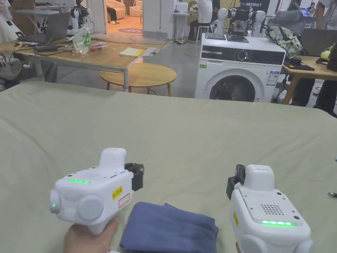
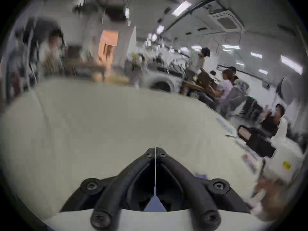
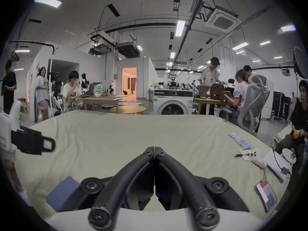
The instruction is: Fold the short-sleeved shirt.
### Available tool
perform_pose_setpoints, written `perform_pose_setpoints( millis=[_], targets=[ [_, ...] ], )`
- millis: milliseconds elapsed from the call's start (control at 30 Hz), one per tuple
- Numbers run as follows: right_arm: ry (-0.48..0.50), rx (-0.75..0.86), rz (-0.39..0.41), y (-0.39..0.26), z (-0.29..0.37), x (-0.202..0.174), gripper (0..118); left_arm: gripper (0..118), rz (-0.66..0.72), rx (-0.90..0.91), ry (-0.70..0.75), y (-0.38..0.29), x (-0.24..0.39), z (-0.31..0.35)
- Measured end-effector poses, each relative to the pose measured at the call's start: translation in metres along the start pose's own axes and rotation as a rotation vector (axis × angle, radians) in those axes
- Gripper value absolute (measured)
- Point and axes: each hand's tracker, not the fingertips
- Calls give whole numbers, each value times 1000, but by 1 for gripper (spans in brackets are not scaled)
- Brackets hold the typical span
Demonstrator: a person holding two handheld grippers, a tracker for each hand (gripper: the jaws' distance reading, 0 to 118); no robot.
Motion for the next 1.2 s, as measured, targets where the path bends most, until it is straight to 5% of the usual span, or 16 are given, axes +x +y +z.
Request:
perform_pose_setpoints(
  millis=[200,333,500,667,867,1067,1133,1200],
  targets=[
    [-1,67,-14,13,4,-8,0,0,-183,229,210,-7,-4,34],
    [-1,102,3,22,10,-12,0,0,-201,304,220,-13,-4,46],
    [49,8,18,18,27,-13,0,0,-120,265,225,-12,-15,48],
    [180,-286,54,-29,30,-28,0,0,-35,210,202,-16,-31,49],
    [184,-631,43,-90,-11,-45,0,0,41,80,135,-26,-48,47],
    [177,-609,45,-89,-15,-43,0,0,295,-192,-109,-33,-89,34],
    [183,-610,49,-88,-14,-42,0,22,398,-310,-233,-36,-102,22],
    [185,-606,53,-89,-14,-42,0,73,456,-417,-337,-43,-115,6]
  ],
)
